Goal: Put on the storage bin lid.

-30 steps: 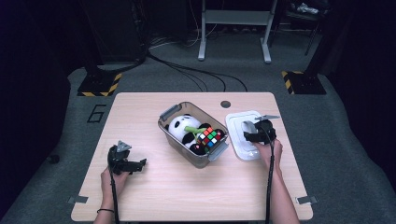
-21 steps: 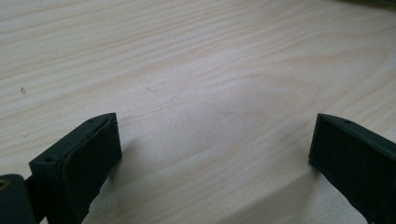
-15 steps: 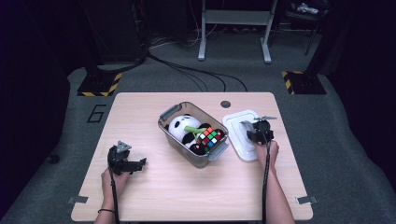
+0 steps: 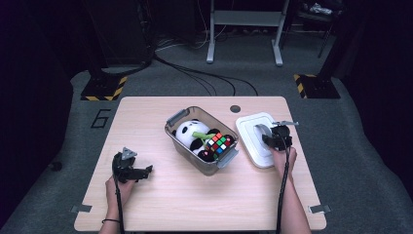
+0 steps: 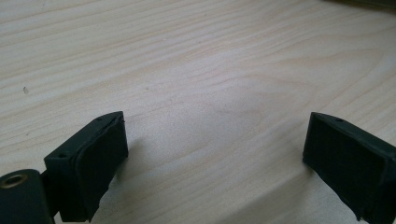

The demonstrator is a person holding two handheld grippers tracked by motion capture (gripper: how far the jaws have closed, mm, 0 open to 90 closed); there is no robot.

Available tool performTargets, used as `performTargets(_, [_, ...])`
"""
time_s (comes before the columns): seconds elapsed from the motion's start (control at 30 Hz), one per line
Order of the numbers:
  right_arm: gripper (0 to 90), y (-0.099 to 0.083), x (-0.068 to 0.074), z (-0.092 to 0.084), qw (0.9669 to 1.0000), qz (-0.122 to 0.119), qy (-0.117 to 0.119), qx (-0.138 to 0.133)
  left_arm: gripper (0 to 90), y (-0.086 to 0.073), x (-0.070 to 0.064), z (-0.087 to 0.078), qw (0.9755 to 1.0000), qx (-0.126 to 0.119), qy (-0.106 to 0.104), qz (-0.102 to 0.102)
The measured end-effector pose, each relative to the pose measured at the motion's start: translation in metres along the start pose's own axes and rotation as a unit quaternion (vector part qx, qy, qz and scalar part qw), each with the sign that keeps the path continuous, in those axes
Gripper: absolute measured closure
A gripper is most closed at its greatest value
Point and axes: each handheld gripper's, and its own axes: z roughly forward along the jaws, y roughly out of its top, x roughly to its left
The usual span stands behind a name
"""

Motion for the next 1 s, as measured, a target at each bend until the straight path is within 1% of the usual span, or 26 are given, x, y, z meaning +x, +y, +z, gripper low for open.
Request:
performTargets(0.03, [66.7,0.000,0.002,-0.001,1.0000,0.001,-0.002,0.001,6.2,0.000,0.000,0.000,1.0000,0.000,0.000,0.000])
performTargets(0.1, [66.7,0.001,0.002,-0.004,1.0000,-0.010,-0.002,0.002,6.2,0.000,0.000,0.000,1.0000,0.000,0.000,0.000])
performTargets(0.23, [66.7,0.004,0.003,-0.010,0.9999,-0.013,0.000,-0.002,6.2,0.000,0.000,0.000,1.0000,0.000,0.000,0.000])
performTargets(0.27, [66.7,0.005,0.002,-0.012,0.9998,-0.019,0.000,-0.005,6.2,0.000,0.000,0.000,1.0000,0.000,0.000,0.000])
performTargets(0.3, [66.7,0.007,0.003,-0.014,0.9999,-0.014,0.001,-0.005,6.2,0.000,0.000,0.000,1.0000,0.000,0.000,0.000])
performTargets(0.33, [66.7,0.008,0.003,-0.016,0.9998,-0.016,0.004,-0.007,6.2,0.000,0.000,0.000,1.0000,0.000,0.000,0.000])
performTargets(0.37, [66.7,0.009,0.003,-0.019,0.9997,-0.023,0.003,-0.009,6.2,0.000,0.000,0.000,1.0000,0.000,0.000,0.000])
performTargets(0.47, [66.7,0.012,0.004,-0.023,0.9994,-0.031,0.003,-0.012,6.2,0.000,0.000,0.000,1.0000,0.000,0.000,0.001])
performTargets(0.5, [66.7,0.013,0.005,-0.024,0.9995,-0.028,0.004,-0.013,6.2,0.000,0.000,0.000,1.0000,0.000,-0.001,0.000])
performTargets(0.57, [66.7,0.014,0.005,-0.026,0.9993,-0.034,0.005,-0.012,6.2,0.000,0.000,0.000,1.0000,0.000,0.000,0.000])
performTargets(0.6, [66.7,0.015,0.005,-0.026,0.9994,-0.031,0.006,-0.012,6.2,0.000,0.000,0.000,1.0000,0.000,-0.001,0.001])
performTargets(0.67, [66.7,0.017,0.005,-0.027,0.9992,-0.038,0.006,-0.011,6.2,0.000,0.000,0.000,1.0000,0.000,-0.001,0.000])
performTargets(0.7, [66.6,0.018,0.005,-0.028,0.9993,-0.035,0.005,-0.014,6.2,0.000,0.000,0.000,1.0000,0.000,-0.001,0.000])
performTargets(0.83, [66.7,0.022,0.003,-0.033,0.9992,-0.036,0.011,-0.017,6.2,0.000,0.000,0.000,1.0000,0.000,-0.001,0.000])
performTargets(0.87, [66.6,0.023,0.003,-0.034,0.9992,-0.034,0.010,-0.020,6.2,0.000,0.000,0.000,1.0000,0.000,-0.001,0.000])
performTargets(0.9, [66.7,0.024,0.003,-0.035,0.9990,-0.038,0.009,-0.019,6.2,0.000,0.000,0.000,1.0000,0.000,-0.001,0.001])
performTargets(0.97, [66.6,0.026,0.003,-0.038,0.9990,-0.040,0.009,-0.019,6.2,0.000,0.000,0.000,1.0000,0.000,-0.001,0.001])
performTargets(1.0, [66.7,0.027,0.003,-0.039,0.9991,-0.036,0.008,-0.021,6.2,0.000,0.000,0.000,1.0000,0.000,-0.001,0.001])
